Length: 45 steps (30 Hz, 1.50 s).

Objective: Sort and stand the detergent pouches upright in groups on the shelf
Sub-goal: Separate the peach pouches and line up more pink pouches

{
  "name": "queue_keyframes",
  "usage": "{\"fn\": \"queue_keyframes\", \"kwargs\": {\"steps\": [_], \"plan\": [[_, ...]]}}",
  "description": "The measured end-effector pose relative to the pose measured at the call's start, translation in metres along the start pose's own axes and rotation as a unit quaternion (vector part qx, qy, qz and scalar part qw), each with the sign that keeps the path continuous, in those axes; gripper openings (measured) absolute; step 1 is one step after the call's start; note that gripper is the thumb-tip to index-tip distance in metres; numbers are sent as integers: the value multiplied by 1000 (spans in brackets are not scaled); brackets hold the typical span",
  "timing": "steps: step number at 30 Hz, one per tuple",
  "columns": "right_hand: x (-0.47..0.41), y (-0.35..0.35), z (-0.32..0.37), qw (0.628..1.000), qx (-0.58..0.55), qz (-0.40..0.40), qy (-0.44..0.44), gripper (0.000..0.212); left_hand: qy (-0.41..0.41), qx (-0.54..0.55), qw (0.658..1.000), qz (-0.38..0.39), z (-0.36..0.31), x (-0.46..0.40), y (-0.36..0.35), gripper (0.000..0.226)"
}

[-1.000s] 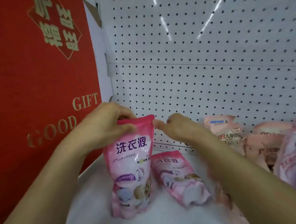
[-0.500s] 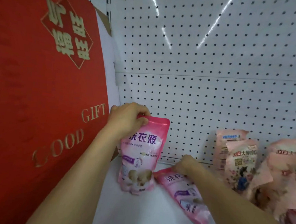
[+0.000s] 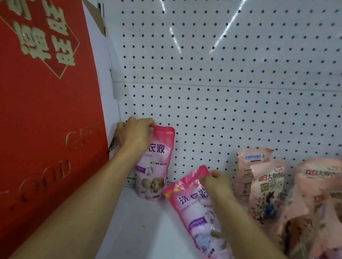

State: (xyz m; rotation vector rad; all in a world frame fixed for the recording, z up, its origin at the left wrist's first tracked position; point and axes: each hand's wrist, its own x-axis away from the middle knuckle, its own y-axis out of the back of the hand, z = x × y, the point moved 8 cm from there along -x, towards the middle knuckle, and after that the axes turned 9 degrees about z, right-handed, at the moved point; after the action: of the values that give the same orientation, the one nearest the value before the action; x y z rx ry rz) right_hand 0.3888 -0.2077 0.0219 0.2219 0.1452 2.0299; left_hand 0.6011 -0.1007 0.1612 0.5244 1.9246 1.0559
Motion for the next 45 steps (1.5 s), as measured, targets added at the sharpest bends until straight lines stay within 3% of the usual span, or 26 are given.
{"fn": "queue_keyframes", "kwargs": {"steps": [4,6,13,17,21,26,31,34,37,40,42,45], "plan": [[29,24,56,965,-126,-118,198,16,-1,-13,999,-51,-7,11,2,28],[33,25,69,943,-171,-149,244,21,-2,-5,998,-61,-8,15,0,29],[-2,13,53,942,-249,-112,197,19,-30,25,998,-48,-10,28,-17,48],[-11,19,42,956,-192,-127,183,19,-49,37,997,-52,-16,32,-19,56],[-18,3,-13,982,-126,-109,93,34,-110,47,992,-33,-35,32,-20,49],[-24,-1,-23,993,-31,-78,78,40,-85,50,995,-25,-38,20,-18,36],[-18,0,-20,994,46,-67,79,39,-81,39,995,-40,-43,21,-20,38],[0,6,-14,988,78,-81,106,34,-109,54,991,-58,-48,31,-24,45],[35,13,-5,977,143,-85,134,60,-138,66,986,-69,-55,43,-29,54],[88,7,14,954,210,-41,208,62,-179,115,972,-98,-70,62,-26,55],[119,0,19,933,252,-2,256,55,-211,207,951,-89,-85,80,-25,49],[171,10,30,890,285,-11,357,24,-227,381,896,35,-116,109,-40,43]]}}
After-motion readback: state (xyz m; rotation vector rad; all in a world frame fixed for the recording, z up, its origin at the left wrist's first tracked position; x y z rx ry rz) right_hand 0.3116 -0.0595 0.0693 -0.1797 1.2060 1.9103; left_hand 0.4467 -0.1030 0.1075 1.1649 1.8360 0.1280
